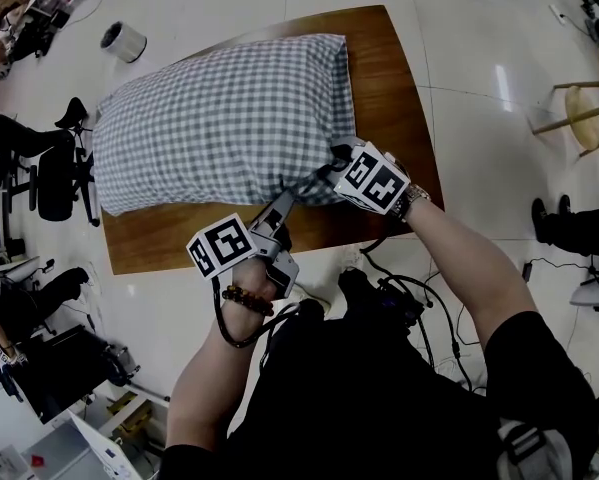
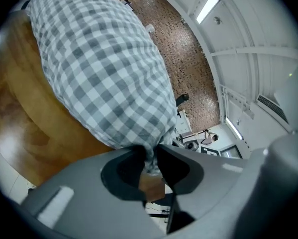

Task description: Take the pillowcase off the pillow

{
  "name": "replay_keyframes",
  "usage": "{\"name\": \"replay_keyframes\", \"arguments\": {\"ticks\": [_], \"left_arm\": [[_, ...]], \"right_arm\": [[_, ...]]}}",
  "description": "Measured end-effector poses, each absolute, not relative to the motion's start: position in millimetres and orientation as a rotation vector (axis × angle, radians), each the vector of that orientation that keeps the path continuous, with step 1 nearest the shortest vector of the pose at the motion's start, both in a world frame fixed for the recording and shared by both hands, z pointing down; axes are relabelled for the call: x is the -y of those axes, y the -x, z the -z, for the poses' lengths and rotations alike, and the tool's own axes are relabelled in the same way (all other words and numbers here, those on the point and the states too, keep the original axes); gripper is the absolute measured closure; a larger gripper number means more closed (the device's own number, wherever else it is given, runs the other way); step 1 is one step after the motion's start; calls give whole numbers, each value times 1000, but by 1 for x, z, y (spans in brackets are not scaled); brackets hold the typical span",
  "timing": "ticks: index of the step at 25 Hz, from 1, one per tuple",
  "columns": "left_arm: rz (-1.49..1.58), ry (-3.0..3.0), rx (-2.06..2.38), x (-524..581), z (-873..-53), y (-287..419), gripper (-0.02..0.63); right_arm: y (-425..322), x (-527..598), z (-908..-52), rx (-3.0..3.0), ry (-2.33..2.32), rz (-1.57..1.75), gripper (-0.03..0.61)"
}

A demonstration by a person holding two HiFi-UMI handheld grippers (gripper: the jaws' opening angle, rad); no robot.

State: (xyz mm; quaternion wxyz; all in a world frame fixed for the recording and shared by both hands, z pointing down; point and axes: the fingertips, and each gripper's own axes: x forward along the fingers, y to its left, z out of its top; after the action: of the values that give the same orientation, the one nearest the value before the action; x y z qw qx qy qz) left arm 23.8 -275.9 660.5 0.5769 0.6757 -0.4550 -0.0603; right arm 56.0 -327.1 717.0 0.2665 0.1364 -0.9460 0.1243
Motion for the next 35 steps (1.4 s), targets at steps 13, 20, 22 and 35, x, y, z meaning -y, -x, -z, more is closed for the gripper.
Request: {"name": "replay_keyframes", "arguments": {"ticks": [13, 20, 22, 35], "left_arm": [[186, -1592, 1092, 271, -641, -11, 600], [186, -1603, 1081, 260, -636, -18, 600], [181, -1602, 1088, 259, -637, -19, 601], [227, -1618, 1232, 251, -619, 9, 604]], "right_arm": [[-73, 315, -704, 2603, -316, -352, 368], [-54, 300, -702, 2641, -281, -413, 353], [-52, 302, -706, 2613, -299, -405, 383], [-83, 299, -674, 2591, -423, -157, 534]]}}
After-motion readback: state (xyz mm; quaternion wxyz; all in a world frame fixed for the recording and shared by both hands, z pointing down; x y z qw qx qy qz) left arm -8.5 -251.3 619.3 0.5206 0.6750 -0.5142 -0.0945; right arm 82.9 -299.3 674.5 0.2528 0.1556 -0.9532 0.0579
